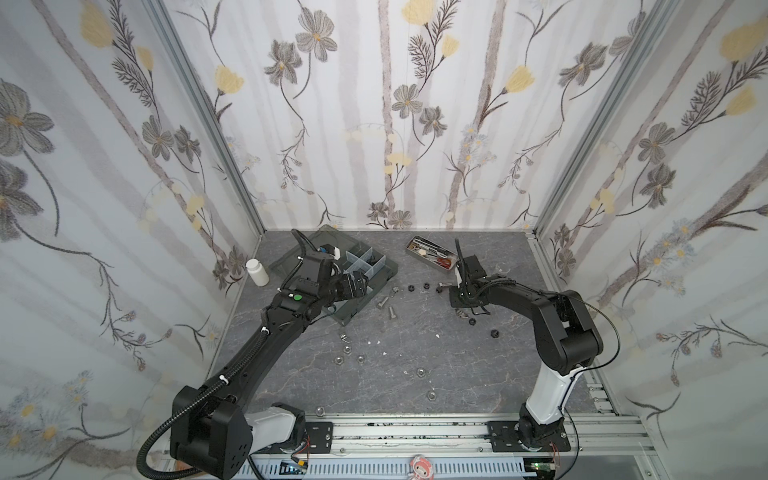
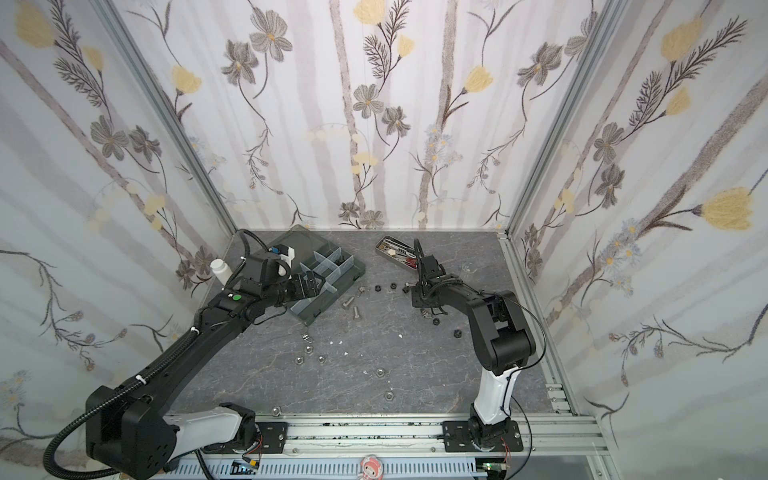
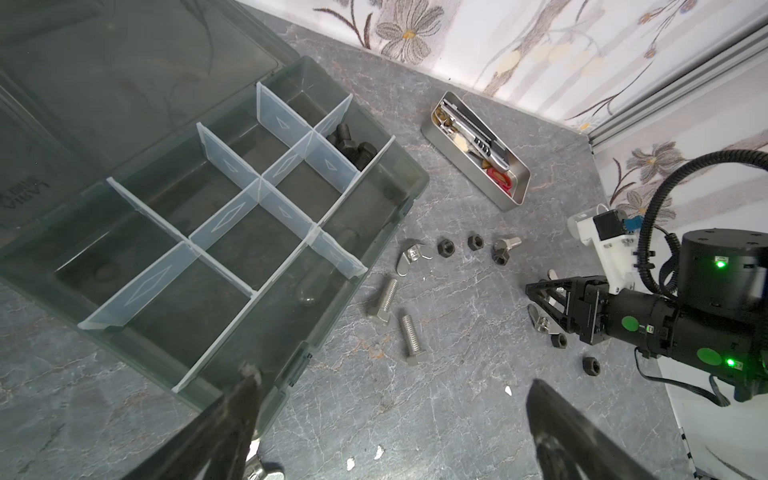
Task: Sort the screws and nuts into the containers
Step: 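Lower the right gripper onto a black bolt beside a wing nut and close, then lift the black bolt with the right gripper and carry it over the organizer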
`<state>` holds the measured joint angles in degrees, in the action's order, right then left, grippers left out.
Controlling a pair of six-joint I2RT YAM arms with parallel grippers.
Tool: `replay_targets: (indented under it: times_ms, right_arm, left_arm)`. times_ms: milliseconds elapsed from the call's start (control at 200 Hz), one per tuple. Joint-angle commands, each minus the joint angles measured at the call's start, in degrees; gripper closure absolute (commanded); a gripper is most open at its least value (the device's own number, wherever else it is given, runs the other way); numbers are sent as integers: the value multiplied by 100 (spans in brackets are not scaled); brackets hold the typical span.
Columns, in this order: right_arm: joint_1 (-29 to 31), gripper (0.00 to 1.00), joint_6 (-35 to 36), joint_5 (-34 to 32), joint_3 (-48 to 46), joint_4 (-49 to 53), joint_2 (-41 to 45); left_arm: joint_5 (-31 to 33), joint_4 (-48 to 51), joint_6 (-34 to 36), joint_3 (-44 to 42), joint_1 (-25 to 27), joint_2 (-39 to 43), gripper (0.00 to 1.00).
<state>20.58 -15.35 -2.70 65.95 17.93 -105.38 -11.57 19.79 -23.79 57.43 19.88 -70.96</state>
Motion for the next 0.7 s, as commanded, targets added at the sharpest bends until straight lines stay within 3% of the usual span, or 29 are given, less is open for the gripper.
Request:
replay_targets:
  times_ms: [0,365,694]
  right_arm:
    - [96,63,30,60,155,18,111]
    - [535,63,6,515,1065,-109,-92]
    - [822,64,-142,1007,2461,-173,-1090]
  left_arm:
    - [67,-89,50,-10,-10,29,0]
    - [68,-92,50,-21,-2,47,0]
    - [120,-89,62,-21,-9,56,0]
